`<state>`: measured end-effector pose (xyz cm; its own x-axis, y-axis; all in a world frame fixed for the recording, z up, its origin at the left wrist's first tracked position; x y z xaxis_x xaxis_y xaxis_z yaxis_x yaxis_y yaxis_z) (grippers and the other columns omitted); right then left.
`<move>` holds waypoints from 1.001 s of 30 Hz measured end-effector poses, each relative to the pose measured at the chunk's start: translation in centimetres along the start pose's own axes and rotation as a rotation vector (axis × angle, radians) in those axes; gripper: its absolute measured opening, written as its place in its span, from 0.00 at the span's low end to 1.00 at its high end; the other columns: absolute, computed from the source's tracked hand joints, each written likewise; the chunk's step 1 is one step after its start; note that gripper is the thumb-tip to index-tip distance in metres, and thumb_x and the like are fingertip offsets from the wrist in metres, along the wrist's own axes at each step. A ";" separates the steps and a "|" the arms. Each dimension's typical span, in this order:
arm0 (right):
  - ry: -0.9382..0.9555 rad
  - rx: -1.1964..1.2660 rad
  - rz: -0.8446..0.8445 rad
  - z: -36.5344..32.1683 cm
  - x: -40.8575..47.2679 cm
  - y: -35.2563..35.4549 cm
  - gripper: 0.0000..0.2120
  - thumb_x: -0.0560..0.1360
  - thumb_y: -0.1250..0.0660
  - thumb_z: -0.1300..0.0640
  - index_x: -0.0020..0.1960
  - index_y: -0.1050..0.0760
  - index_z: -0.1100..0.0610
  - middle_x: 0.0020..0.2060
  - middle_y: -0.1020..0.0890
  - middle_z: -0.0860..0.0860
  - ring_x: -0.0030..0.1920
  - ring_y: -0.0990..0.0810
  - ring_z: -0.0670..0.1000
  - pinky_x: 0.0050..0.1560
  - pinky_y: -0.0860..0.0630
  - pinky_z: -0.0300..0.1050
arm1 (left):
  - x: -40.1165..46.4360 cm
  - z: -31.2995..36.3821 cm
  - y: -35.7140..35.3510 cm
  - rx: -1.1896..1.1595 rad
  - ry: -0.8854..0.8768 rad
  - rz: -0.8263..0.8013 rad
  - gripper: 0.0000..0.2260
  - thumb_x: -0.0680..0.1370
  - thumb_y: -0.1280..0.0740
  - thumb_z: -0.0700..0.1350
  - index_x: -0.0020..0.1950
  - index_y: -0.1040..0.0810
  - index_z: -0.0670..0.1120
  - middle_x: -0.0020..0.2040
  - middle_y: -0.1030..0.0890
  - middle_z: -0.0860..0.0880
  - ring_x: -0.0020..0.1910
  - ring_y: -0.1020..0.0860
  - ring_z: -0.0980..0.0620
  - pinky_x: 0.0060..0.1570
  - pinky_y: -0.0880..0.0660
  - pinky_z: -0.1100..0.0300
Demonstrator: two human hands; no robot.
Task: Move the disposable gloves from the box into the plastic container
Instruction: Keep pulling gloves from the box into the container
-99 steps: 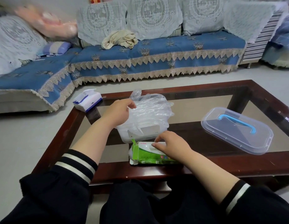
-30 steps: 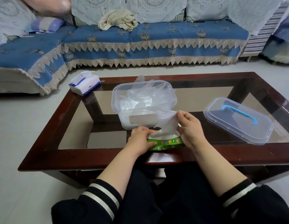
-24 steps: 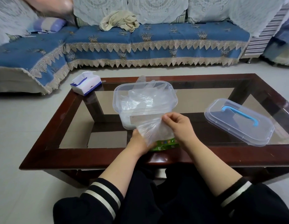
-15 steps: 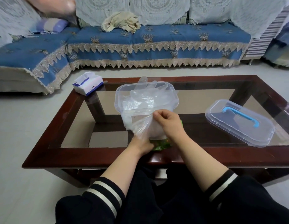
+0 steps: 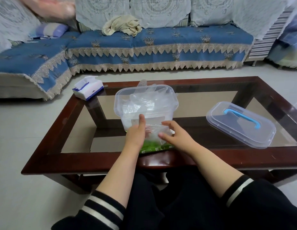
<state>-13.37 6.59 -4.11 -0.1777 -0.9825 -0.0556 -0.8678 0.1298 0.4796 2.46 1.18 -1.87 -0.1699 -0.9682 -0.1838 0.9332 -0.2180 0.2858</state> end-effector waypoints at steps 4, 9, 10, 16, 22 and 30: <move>0.059 -0.305 -0.152 0.5 0.8 -0.8 0.45 0.65 0.22 0.45 0.74 0.41 0.50 0.69 0.32 0.43 0.65 0.33 0.44 0.64 0.37 0.38 | 1.1 0.4 -0.7 0.175 -0.123 0.136 0.17 0.81 0.40 0.54 0.42 0.20 0.45 0.33 0.21 0.51 0.37 0.22 0.50 0.36 0.30 0.60; 0.010 -0.510 -0.178 1.1 2.1 -0.4 0.44 0.64 0.23 0.44 0.74 0.42 0.47 0.66 0.28 0.49 0.65 0.29 0.53 0.62 0.28 0.53 | 0.4 1.1 -1.2 0.231 -0.353 0.135 0.11 0.81 0.39 0.49 0.43 0.22 0.46 0.32 0.25 0.53 0.33 0.28 0.55 0.34 0.32 0.58; 0.006 -0.514 -0.181 1.0 2.0 -0.2 0.42 0.65 0.24 0.45 0.73 0.41 0.47 0.64 0.27 0.50 0.64 0.28 0.53 0.61 0.27 0.53 | 0.2 1.4 -0.7 0.249 -0.387 0.133 0.10 0.82 0.39 0.49 0.44 0.22 0.46 0.32 0.25 0.54 0.33 0.28 0.56 0.35 0.32 0.58; -0.011 -0.495 -0.169 1.9 2.3 0.6 0.42 0.63 0.22 0.46 0.71 0.40 0.43 0.61 0.25 0.51 0.62 0.26 0.54 0.58 0.25 0.55 | -0.3 7.1 5.0 0.330 -0.476 0.152 0.08 0.81 0.37 0.49 0.45 0.20 0.50 0.33 0.25 0.50 0.32 0.30 0.54 0.35 0.34 0.59; -0.013 -0.527 -0.126 2.3 1.9 0.5 0.43 0.63 0.23 0.43 0.72 0.42 0.41 0.65 0.28 0.51 0.64 0.28 0.55 0.60 0.27 0.52 | -0.2 15.4 7.8 0.042 -0.652 -0.077 0.11 0.82 0.40 0.49 0.55 0.18 0.53 0.35 0.26 0.45 0.29 0.32 0.49 0.31 0.33 0.57; 0.030 -0.467 -0.069 2.0 1.2 1.6 0.50 0.61 0.23 0.39 0.76 0.44 0.49 0.71 0.33 0.50 0.71 0.35 0.51 0.69 0.35 0.48 | 8.4 12.8 6.6 -0.031 -0.602 0.069 0.16 0.84 0.46 0.40 0.72 0.32 0.41 0.50 0.23 0.69 0.38 0.27 0.75 0.43 0.32 0.78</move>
<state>-15.89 5.93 -5.14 -0.1075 -0.9910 -0.0793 -0.5740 -0.0033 0.8189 3.10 -9.97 10.54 -0.2501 -0.8811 0.4013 0.9555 -0.1576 0.2494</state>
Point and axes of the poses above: each hand's wrist, its own x-axis towards the middle knuckle, its own y-axis out of the back of the hand, z = x × y, the point moved 2 cm from there along x, towards the middle knuckle
